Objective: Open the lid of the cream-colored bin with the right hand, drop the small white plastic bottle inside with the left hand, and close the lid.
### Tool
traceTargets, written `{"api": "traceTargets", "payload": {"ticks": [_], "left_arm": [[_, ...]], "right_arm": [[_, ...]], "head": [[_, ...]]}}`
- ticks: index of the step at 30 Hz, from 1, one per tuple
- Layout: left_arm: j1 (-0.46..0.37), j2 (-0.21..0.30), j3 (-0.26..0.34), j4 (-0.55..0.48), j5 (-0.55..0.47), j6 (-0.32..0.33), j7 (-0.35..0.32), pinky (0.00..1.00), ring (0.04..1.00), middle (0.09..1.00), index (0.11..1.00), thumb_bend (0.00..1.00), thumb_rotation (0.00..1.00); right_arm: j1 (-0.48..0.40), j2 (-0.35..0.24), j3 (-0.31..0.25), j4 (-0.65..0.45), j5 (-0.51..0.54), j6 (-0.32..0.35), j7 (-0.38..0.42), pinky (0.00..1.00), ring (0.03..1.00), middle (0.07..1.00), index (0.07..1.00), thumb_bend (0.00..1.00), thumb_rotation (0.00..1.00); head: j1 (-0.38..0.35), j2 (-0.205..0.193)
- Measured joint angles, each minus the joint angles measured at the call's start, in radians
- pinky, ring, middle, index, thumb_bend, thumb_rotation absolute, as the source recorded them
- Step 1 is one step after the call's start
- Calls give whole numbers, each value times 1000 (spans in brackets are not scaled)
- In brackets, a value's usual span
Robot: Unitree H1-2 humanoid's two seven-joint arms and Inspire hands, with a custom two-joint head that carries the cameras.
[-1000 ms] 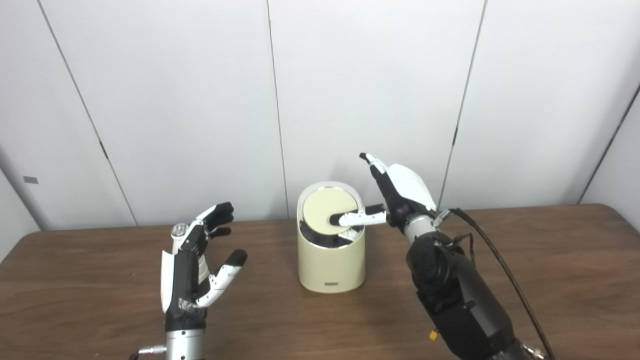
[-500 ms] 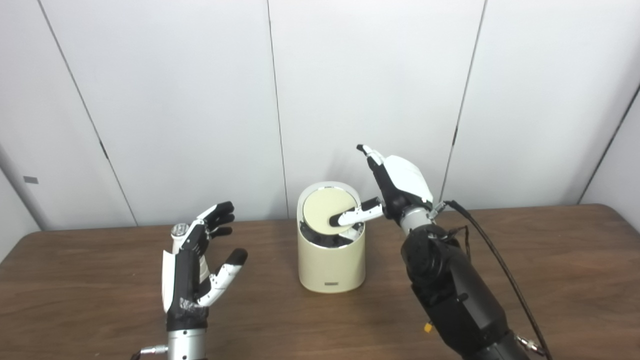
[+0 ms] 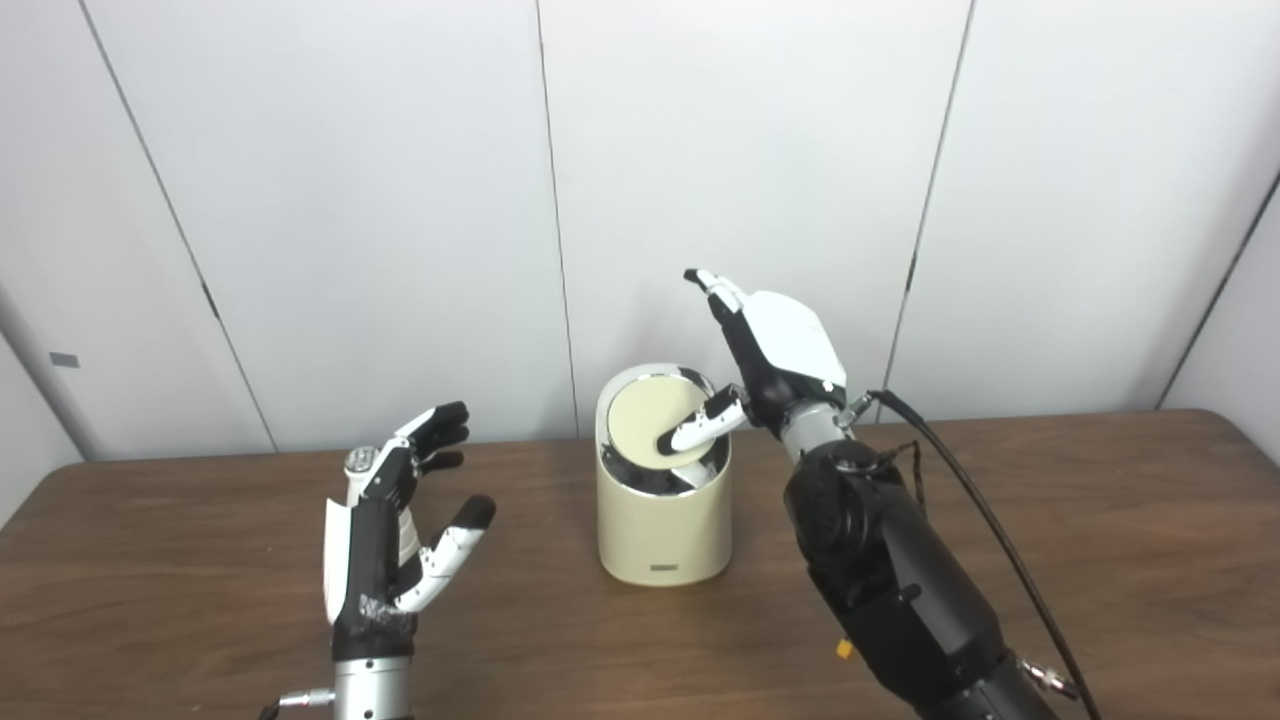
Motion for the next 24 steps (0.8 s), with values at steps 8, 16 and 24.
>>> {"api": "traceTargets", "payload": {"ticks": [8,16,24], "left_arm": [[0,0,3,0,-1,0,-10,696,756,782,786,802,676],[0,0,4,0,1,0,-12,694,754,781,783,812,690],[0,0,6,0,0,0,-16,692,758,779,783,794,676]], "right_arm": [[10,2,-21,-1,16,5,3,824,907,933,926,910,562],[63,10,-82,-1,121,6,29,786,908,942,947,894,839],[65,55,-181,-39,273,9,82,747,874,929,946,895,885]], "head": [[-3,0],[-5,-2],[-6,0]]}}
